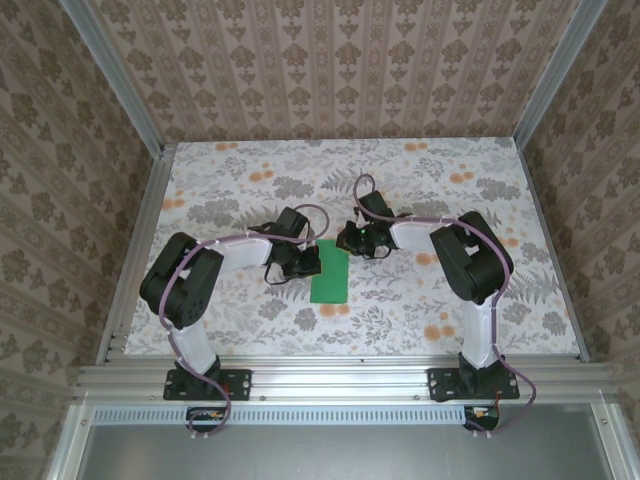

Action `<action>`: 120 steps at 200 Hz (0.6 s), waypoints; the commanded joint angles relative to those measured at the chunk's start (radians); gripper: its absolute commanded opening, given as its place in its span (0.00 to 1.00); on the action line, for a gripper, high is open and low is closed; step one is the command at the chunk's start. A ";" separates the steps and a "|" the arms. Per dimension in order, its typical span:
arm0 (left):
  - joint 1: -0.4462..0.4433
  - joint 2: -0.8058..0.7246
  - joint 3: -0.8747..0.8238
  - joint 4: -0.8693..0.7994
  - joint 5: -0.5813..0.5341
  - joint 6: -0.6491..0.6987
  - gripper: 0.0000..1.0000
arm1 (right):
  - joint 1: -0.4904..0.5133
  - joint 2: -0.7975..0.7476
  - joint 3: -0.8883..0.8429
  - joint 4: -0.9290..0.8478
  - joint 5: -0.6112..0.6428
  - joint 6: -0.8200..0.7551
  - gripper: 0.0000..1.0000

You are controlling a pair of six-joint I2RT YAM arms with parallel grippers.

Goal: Fold a paper plane with a square sheet of paper (pick it up from the middle)
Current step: Fold the square sheet of paper in half at the center of the table.

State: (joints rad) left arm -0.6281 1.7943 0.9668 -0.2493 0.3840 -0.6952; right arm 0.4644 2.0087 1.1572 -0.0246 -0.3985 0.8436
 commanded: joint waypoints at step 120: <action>-0.006 0.053 -0.032 -0.110 -0.086 0.029 0.00 | -0.035 0.047 0.055 -0.075 0.087 -0.008 0.13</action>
State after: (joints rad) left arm -0.6281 1.7943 0.9676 -0.2501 0.3840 -0.6937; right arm 0.4473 2.0251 1.1870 -0.0349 -0.3649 0.8410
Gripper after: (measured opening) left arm 0.047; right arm 0.129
